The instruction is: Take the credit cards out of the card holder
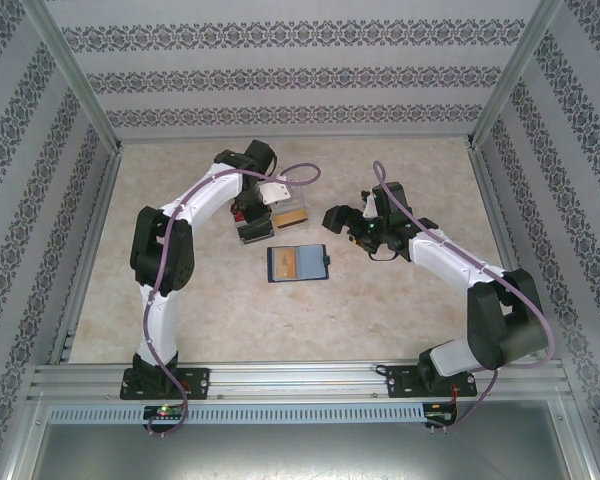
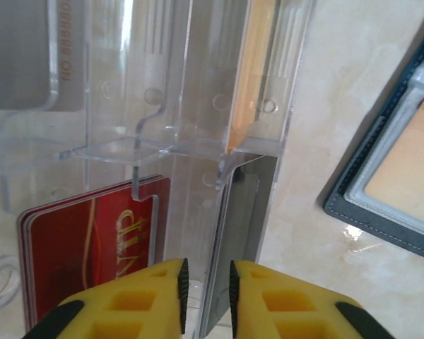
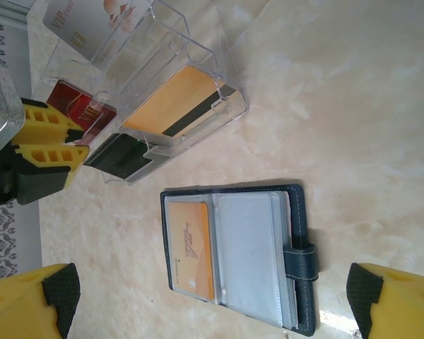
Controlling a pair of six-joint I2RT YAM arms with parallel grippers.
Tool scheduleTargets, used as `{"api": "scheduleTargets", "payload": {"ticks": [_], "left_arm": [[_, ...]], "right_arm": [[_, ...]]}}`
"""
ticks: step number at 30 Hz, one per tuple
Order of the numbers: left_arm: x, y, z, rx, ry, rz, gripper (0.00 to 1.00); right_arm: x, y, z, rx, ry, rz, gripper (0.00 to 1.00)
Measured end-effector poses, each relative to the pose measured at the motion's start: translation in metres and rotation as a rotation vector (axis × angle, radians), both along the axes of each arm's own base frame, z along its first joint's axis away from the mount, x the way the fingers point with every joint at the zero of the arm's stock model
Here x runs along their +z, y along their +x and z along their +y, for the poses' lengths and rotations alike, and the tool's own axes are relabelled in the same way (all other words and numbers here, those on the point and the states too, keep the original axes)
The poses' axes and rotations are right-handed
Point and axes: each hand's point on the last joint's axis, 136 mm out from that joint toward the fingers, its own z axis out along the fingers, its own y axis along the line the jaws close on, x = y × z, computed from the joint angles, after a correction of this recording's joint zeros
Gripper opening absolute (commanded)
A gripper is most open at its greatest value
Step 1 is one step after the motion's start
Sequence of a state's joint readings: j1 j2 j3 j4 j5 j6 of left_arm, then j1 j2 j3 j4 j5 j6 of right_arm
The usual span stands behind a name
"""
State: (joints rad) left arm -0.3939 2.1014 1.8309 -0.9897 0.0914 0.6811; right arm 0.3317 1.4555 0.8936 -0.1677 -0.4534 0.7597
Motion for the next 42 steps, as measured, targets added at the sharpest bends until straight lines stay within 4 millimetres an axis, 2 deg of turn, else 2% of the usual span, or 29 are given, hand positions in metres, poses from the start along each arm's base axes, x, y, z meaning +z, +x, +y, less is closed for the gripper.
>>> {"api": "scheduleTargets", "payload": {"ticks": [4,9,12,17,20,21,26,32,36,42], "left_arm": [[0.001,0.006,0.001,0.009,0.007,-0.029,0.33],[0.013,0.008,0.001,0.068,-0.031,-0.083,0.54],[0.038,0.004,0.003,0.15,-0.093,-0.16,0.66],[0.097,-0.01,0.012,0.34,-0.253,-0.324,0.86],[0.113,-0.02,0.022,0.469,-0.33,-0.384,0.97],[0.112,-0.024,0.026,0.512,-0.342,-0.39,1.0],[0.089,-0.047,0.05,0.73,-0.348,-0.367,0.99],[0.064,-0.078,0.065,0.921,-0.382,-0.302,0.99],[0.051,-0.091,0.061,0.993,-0.432,-0.229,0.99],[0.039,-0.098,0.04,1.026,-0.518,-0.095,1.0]], "right_arm": [[0.0,-0.001,0.001,0.004,-0.001,0.002,0.98],[-0.003,-0.008,0.007,0.022,-0.026,0.013,0.96],[-0.001,-0.014,0.017,0.053,-0.059,0.008,0.88],[0.0,-0.018,0.052,0.145,-0.088,-0.003,0.6],[-0.012,-0.02,0.073,0.188,-0.1,0.029,0.52],[-0.019,-0.021,0.08,0.2,-0.106,0.044,0.5],[-0.051,-0.024,0.102,0.228,-0.138,0.12,0.39],[-0.077,-0.018,0.11,0.198,-0.164,0.168,0.32],[-0.086,-0.011,0.109,0.177,-0.185,0.177,0.31],[-0.094,-0.009,0.108,0.164,-0.203,0.187,0.3]]}}
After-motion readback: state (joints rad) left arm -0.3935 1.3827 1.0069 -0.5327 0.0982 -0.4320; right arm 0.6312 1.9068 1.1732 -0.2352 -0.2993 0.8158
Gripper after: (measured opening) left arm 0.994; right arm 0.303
